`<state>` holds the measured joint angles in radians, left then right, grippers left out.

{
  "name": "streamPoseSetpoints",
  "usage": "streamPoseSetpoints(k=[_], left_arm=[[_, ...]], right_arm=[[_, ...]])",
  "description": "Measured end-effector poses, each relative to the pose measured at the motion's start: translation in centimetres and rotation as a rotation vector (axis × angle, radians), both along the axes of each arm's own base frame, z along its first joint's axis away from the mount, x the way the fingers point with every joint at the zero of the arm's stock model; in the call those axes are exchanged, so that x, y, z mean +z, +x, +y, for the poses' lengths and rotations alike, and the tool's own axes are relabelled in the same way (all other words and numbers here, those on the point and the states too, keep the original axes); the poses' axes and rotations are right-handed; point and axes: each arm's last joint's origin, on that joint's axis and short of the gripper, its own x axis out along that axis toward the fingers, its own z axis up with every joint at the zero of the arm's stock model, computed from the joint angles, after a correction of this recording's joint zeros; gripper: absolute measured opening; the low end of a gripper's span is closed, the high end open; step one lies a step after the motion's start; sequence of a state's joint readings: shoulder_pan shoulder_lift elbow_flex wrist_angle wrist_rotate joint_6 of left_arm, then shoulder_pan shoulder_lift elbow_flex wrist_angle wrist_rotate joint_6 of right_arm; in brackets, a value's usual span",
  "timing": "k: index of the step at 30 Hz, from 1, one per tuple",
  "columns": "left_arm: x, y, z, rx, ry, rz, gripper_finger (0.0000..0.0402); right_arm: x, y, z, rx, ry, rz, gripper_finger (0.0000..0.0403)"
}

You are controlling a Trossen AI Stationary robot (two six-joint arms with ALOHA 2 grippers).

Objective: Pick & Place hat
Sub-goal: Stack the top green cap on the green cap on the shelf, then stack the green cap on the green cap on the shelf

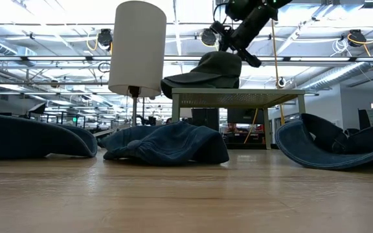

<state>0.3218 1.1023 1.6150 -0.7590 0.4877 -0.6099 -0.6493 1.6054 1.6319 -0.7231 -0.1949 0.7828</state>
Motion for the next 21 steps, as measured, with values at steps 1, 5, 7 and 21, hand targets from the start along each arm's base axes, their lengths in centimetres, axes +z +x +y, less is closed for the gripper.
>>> streamPoseSetpoints(k=[1, 5, 7, 21], left_arm=[[0.0, 0.0, 0.0, 0.0, -0.002, 0.0, 0.0134], [0.0, 0.0, 0.0, 0.002, -0.004, 0.001, 0.0134], [0.0, 0.0, 0.0, 0.001, -0.002, 0.0, 0.0134], [-2.5, -1.0, -0.5, -0.016, -0.089, 0.273, 0.0134]], right_arm=[[0.1, -0.2, 0.0, -0.006, -0.011, 0.006, 0.0133], [0.6, -0.8, -0.3, -0.02, -0.025, -0.004, 0.0186], [0.7, -1.5, -0.5, -0.039, -0.016, 0.012, 0.0207], [6.8, -7.5, 4.4, -0.003, -0.268, 0.003, 0.0236]])
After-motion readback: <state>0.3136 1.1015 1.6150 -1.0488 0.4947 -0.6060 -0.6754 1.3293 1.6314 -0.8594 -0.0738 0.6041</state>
